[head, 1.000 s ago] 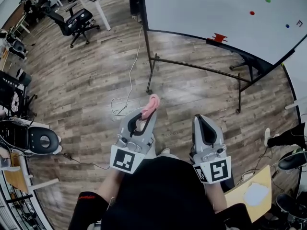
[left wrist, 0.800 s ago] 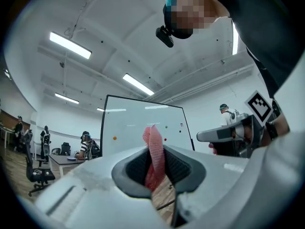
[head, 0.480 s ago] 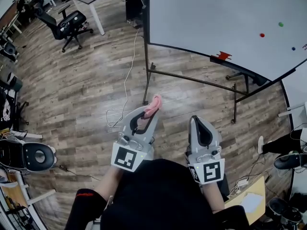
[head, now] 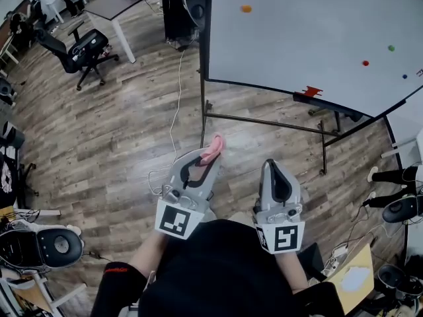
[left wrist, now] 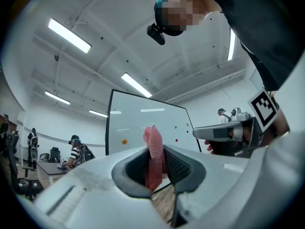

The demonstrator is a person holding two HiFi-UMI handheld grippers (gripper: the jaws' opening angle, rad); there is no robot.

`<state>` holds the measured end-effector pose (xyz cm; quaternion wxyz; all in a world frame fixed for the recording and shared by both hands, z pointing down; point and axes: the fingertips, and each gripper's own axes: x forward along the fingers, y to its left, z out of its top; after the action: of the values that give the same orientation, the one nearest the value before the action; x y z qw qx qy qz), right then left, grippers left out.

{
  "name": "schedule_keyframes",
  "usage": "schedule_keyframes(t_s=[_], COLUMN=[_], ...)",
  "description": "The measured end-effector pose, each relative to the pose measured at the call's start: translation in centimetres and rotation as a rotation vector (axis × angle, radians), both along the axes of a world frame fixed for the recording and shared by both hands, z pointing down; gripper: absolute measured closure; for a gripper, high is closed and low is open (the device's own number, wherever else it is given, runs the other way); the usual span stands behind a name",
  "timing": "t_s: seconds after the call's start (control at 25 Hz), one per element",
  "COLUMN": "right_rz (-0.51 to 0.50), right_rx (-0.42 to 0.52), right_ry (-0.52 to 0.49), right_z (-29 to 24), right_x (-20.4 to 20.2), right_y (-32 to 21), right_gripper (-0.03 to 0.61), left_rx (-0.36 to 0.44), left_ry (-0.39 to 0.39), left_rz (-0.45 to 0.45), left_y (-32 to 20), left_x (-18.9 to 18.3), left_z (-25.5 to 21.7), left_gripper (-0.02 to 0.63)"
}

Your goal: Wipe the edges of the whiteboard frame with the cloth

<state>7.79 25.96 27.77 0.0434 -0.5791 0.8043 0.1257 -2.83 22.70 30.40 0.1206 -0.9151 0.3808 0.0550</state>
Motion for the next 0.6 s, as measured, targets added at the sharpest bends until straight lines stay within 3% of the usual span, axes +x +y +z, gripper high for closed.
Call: schedule_keyframes(t_s=[0.24,0.6], right_rz=[0.022,-0.031], right_rx=[-0.061,-0.074], right_ry=[-0.008,-0.043], right_z=[1.2,2.3], right_x=[-1.5,-1.1], right_y=[-3.5,-10.0], right_gripper=[0.577,0.577], left_rx=[0.017,0.108], left_ry=[-0.011,-0.097], left_rz=[-0.001,-0.035], left_y=[-2.9,-8.8], left_x=[-1.6,-0.4], left_z=[0.0,-1.4], left_gripper=[0.558,0.56])
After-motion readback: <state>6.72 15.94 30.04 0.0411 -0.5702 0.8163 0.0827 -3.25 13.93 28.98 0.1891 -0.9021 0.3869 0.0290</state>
